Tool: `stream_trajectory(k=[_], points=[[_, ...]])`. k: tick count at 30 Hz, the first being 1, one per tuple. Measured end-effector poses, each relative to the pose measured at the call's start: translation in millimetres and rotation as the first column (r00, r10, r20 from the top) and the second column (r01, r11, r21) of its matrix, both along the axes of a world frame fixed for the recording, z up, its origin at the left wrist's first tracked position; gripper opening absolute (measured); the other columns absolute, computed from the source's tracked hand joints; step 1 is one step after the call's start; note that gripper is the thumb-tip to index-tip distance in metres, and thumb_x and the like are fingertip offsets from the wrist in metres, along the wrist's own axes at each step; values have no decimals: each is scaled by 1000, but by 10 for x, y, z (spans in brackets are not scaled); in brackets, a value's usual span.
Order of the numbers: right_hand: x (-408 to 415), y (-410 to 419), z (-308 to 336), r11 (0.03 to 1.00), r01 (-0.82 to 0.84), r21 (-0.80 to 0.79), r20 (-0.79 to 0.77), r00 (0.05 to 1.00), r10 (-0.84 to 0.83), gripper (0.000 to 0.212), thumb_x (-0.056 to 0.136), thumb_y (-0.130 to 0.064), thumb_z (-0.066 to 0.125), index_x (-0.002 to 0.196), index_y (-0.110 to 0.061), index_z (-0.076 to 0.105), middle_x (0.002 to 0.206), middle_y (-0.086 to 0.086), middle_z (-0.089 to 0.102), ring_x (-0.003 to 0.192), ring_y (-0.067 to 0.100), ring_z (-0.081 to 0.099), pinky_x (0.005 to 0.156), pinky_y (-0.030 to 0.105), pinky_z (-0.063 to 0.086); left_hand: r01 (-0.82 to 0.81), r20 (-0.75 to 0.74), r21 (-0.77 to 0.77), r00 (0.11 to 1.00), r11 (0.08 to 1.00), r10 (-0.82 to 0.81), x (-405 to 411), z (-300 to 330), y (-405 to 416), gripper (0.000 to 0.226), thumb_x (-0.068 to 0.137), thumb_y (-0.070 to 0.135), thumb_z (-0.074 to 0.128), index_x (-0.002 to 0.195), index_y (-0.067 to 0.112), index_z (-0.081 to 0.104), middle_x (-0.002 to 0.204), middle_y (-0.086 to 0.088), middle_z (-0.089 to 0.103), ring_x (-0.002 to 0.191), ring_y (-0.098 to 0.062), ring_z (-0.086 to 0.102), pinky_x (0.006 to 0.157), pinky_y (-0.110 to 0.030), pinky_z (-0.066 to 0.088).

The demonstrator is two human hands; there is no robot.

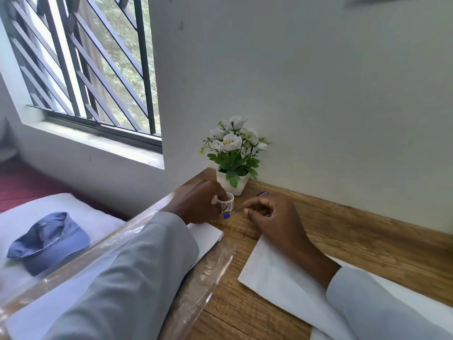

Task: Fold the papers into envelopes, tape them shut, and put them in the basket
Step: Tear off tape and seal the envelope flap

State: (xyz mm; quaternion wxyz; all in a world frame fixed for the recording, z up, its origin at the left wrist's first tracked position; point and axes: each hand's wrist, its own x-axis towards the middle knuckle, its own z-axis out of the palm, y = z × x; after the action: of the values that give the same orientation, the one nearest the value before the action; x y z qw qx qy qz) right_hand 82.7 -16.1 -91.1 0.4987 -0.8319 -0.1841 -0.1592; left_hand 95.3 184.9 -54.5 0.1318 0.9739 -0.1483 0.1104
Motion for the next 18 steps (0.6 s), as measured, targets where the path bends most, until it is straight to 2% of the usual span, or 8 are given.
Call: stream_trajectory(k=[5, 7, 10, 14, 18], points=[[-44, 1, 12, 998, 22, -56, 141, 990, -14, 21, 82, -10, 75, 101, -18, 78, 88, -11, 75, 75, 1, 69, 67, 10, 51, 53, 59, -8, 997, 999, -52, -73, 81, -54, 33, 80, 27, 68, 112, 29, 70, 112, 4, 67, 89, -17, 58, 68, -31, 53], [-55, 13, 13, 997, 12, -73, 190, 982, 2, 25, 82, -9, 74, 106, -17, 78, 97, -10, 75, 81, 1, 68, 69, 7, 49, 90, 81, -15, 993, 996, -89, -89, 99, -72, 29, 81, 29, 68, 109, 30, 72, 109, 7, 68, 85, -12, 56, 65, -27, 50], [-45, 12, 4, 997, -14, -76, 213, 977, 30, 28, 83, -7, 73, 109, -16, 77, 104, -5, 75, 87, 5, 68, 72, 12, 52, 145, 77, -32, 987, 989, -142, -131, 124, -122, 27, 82, 28, 70, 108, 27, 72, 110, 9, 69, 85, -11, 57, 66, -25, 51], [-45, -7, 2, 999, -32, -22, 212, 977, 36, 25, 81, -2, 73, 102, -15, 79, 98, -4, 75, 86, 8, 70, 71, 16, 54, 172, 78, -73, 983, 982, -166, -152, 127, -147, 26, 81, 29, 72, 107, 25, 72, 109, 8, 69, 86, -13, 57, 69, -30, 53], [-48, -5, 5, 999, -46, -5, 222, 974, 46, 21, 81, -5, 75, 100, -14, 79, 97, -3, 76, 85, 9, 70, 71, 21, 56, 183, 76, -100, 982, 978, -176, -167, 132, -147, 27, 80, 30, 73, 106, 23, 72, 110, 6, 69, 90, -16, 58, 73, -34, 55]])
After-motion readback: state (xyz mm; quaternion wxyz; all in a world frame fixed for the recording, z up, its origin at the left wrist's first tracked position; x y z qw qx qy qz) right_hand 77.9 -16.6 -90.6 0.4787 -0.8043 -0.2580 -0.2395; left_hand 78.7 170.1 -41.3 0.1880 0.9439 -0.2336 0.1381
